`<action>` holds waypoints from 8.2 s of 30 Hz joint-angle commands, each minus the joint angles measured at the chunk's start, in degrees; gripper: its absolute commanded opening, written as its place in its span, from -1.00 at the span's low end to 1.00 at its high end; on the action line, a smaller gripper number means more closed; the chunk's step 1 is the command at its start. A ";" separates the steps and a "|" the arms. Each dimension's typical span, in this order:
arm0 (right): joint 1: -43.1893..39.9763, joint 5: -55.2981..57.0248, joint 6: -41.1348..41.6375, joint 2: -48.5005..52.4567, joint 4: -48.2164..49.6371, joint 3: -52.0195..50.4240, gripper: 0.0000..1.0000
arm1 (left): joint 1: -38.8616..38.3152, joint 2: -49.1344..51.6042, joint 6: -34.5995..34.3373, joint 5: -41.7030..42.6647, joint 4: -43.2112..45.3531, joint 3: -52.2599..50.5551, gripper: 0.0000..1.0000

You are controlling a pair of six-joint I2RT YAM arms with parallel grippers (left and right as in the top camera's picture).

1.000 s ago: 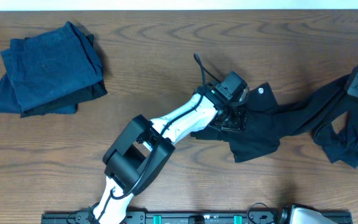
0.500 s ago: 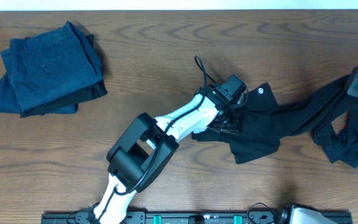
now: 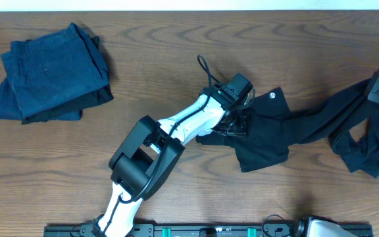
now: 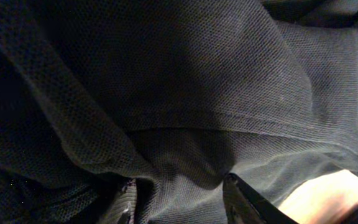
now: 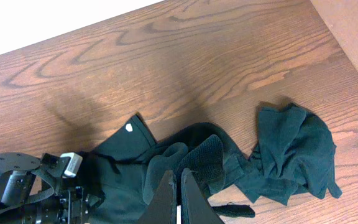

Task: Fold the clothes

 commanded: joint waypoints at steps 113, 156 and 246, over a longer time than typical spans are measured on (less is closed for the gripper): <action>-0.42 5.14 1.57 25.38 24.98 4.11 -0.98 | 39.41 -21.77 12.13 -8.72 -20.13 30.49 -0.88; -6.73 8.17 3.48 12.79 -0.48 -35.17 -0.97 | 39.89 -43.56 21.68 -3.56 -47.36 -19.50 -0.88; 1.73 -1.86 0.26 29.42 40.37 -38.05 -0.83 | 39.85 -19.65 11.78 -13.05 -1.88 -21.64 -0.86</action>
